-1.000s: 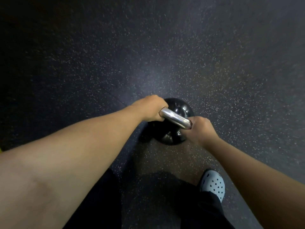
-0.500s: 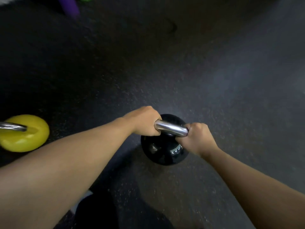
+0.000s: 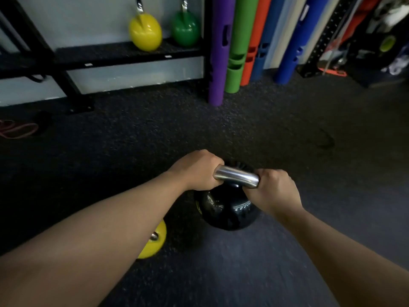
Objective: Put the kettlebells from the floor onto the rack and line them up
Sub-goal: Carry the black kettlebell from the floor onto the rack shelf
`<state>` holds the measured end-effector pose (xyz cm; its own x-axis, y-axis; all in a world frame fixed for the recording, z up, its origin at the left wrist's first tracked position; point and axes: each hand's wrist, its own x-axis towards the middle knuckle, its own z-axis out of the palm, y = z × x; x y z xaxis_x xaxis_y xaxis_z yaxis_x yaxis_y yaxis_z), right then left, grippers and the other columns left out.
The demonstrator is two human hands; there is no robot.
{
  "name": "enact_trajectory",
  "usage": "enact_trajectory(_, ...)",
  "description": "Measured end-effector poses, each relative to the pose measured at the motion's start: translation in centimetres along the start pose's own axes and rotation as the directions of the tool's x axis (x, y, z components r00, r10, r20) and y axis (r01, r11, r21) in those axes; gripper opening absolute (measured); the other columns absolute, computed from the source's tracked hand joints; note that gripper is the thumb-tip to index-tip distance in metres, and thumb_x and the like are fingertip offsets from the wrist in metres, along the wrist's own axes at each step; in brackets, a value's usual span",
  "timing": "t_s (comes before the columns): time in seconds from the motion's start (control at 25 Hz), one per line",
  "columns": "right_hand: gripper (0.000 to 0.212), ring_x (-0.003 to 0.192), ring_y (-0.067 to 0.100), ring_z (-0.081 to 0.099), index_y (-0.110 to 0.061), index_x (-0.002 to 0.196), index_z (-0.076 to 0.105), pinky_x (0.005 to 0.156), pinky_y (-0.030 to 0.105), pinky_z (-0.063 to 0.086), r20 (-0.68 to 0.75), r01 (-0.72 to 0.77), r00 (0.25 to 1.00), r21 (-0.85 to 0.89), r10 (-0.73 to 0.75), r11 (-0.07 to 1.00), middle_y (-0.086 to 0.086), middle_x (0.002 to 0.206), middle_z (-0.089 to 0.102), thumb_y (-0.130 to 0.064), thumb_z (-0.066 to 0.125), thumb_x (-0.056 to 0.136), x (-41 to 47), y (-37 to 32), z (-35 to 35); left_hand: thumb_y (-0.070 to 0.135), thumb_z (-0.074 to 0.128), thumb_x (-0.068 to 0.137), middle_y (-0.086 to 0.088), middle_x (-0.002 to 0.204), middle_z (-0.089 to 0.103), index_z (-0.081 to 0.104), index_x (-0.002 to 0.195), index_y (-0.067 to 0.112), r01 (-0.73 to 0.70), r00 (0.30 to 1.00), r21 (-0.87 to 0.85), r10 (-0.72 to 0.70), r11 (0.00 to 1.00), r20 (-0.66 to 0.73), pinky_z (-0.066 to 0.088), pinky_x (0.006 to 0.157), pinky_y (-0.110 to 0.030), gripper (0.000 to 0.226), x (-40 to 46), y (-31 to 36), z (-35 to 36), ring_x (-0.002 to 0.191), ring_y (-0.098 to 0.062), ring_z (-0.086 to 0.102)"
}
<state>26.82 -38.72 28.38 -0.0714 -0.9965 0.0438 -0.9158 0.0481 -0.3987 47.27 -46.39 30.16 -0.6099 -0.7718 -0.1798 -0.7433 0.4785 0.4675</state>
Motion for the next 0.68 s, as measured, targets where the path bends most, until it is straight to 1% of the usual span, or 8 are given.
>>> enact_trajectory(0.12, 0.016, 0.059, 0.028, 0.063, -0.022, 0.068, 0.063, 0.052, 0.028, 0.042, 0.036, 0.105, 0.994, 0.035, -0.106, 0.994, -0.005, 0.06, 0.061, -0.037, 0.067, 0.071, 7.8, -6.8, 1.8, 0.034, 0.068, 0.083, 0.011, 0.069, 0.058, 0.051, 0.069, 0.033, 0.081, 0.993, 0.057, -0.076, 0.995, -0.089, 0.039, 0.051, -0.024, 0.022, -0.1, -7.4, -5.4, 0.06, -0.003, 0.055)
enact_trajectory(0.24, 0.024, 0.056, 0.021, 0.059, -0.032, 0.057, 0.05, 0.053, 0.026, 0.039, 0.099, 0.157, 0.982, 0.072, -0.164, 0.985, -0.013, 0.052, 0.047, -0.038, 0.067, 0.072, 14.8, -12.9, 4.2, 0.033, 0.068, 0.084, 0.01, 0.073, 0.06, 0.056, 0.078, 0.034, 0.169, 0.977, 0.085, -0.155, 0.982, -0.149, 0.046, 0.055, -0.027, 0.013, 0.1, -14.3, -9.7, 0.064, -0.005, 0.058)
enact_trajectory(0.32, 0.025, 0.058, 0.018, 0.057, -0.035, 0.056, 0.046, 0.058, 0.026, 0.042, 0.138, 0.177, 0.972, 0.09, -0.189, 0.98, -0.016, 0.053, 0.044, -0.042, 0.064, 0.073, 19.1, -15.7, 6.1, 0.032, 0.068, 0.083, 0.009, 0.073, 0.06, 0.056, 0.077, 0.033, 0.207, 0.969, 0.099, -0.19, 0.973, -0.157, 0.045, 0.052, -0.026, 0.013, 0.9, -18.4, -12.0, 0.063, -0.007, 0.058)
enact_trajectory(0.4, 0.022, 0.06, 0.018, 0.06, -0.034, 0.059, 0.049, 0.059, 0.026, 0.043, 0.173, 0.215, 0.957, 0.117, -0.233, 0.97, -0.016, 0.054, 0.044, -0.043, 0.061, 0.075, 24.8, -18.3, 8.7, 0.032, 0.066, 0.083, 0.009, 0.071, 0.058, 0.05, 0.069, 0.034, 0.256, 0.958, 0.102, -0.238, 0.961, -0.162, 0.042, 0.051, -0.026, 0.021, 3.1, -23.3, -14.5, 0.061, -0.008, 0.057)
enact_trajectory(0.48, 0.015, 0.062, 0.02, 0.063, -0.029, 0.069, 0.059, 0.057, 0.026, 0.042, 0.218, 0.258, 0.934, 0.14, -0.284, 0.956, -0.013, 0.056, 0.05, -0.041, 0.062, 0.077, 30.1, -20.4, 10.4, 0.031, 0.065, 0.082, 0.01, 0.069, 0.056, 0.044, 0.064, 0.036, 0.303, 0.947, 0.093, -0.289, 0.948, -0.144, 0.042, 0.05, -0.026, 0.028, 5.1, -27.4, -17.0, 0.06, -0.008, 0.056)
enact_trajectory(0.56, 0.015, 0.065, 0.023, 0.067, -0.025, 0.083, 0.068, 0.057, 0.028, 0.047, 0.228, 0.326, 0.908, 0.145, -0.352, 0.934, -0.005, 0.065, 0.063, -0.039, 0.062, 0.079, 34.3, -22.7, 10.9, 0.032, 0.065, 0.081, 0.01, 0.069, 0.057, 0.045, 0.066, 0.035, 0.35, 0.933, 0.086, -0.339, 0.933, -0.123, 0.047, 0.052, -0.028, 0.025, 6.8, -30.3, -19.3, 0.061, -0.01, 0.057)
enact_trajectory(0.6, 0.016, 0.065, 0.024, 0.068, -0.024, 0.084, 0.069, 0.058, 0.029, 0.05, 0.218, 0.356, 0.899, 0.14, -0.38, 0.924, -0.002, 0.068, 0.068, -0.037, 0.062, 0.079, 36.5, -23.6, 11.1, 0.033, 0.064, 0.081, 0.01, 0.07, 0.058, 0.048, 0.069, 0.035, 0.368, 0.926, 0.088, -0.355, 0.926, -0.131, 0.05, 0.053, -0.029, 0.02, 7.7, -31.6, -20.5, 0.062, -0.011, 0.058)
enact_trajectory(0.68, 0.013, 0.061, 0.027, 0.067, -0.021, 0.078, 0.068, 0.055, 0.033, 0.052, 0.174, 0.397, 0.891, 0.155, -0.42, 0.905, 0.001, 0.067, 0.069, -0.032, 0.063, 0.077, 42.0, -26.0, 11.5, 0.034, 0.064, 0.08, 0.01, 0.068, 0.058, 0.054, 0.072, 0.033, 0.388, 0.913, 0.067, -0.373, 0.919, -0.168, 0.048, 0.05, -0.027, 0.013, 10.0, -35.2, -23.5, 0.061, -0.01, 0.059)
